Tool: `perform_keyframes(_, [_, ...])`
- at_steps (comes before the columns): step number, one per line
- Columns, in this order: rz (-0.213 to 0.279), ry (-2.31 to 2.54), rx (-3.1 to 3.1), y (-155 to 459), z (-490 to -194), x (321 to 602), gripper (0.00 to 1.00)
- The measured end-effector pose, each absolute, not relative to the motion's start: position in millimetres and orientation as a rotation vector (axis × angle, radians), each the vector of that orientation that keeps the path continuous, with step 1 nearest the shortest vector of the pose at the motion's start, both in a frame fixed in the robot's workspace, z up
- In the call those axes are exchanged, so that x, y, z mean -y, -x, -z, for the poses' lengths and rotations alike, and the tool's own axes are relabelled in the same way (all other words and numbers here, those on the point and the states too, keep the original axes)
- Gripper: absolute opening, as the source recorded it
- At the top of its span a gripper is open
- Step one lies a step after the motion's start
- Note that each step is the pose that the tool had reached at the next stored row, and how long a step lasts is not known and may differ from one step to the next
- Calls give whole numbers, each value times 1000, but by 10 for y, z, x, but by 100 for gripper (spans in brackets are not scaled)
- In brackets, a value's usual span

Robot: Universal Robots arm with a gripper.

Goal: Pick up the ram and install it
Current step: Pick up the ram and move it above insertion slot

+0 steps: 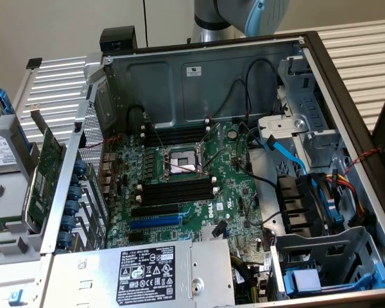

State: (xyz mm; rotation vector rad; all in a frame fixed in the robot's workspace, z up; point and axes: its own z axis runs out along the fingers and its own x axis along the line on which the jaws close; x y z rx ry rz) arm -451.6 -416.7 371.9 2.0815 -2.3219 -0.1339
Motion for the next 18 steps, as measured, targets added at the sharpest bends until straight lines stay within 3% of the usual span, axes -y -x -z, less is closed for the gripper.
perform_keyframes(11, [131, -2206, 2198, 4628, -3668, 4167, 11])
perform_keyframes(12, [131, -2206, 2198, 4640, -3661, 4167, 18])
perform_keyframes(15, [131, -2208, 2196, 4651, -3625, 4173, 24])
perform_keyframes(16, [131, -2209, 2195, 4652, -3608, 4179, 31])
perform_keyframes(18, [131, -2212, 2192, 4652, -3572, 4191, 31])
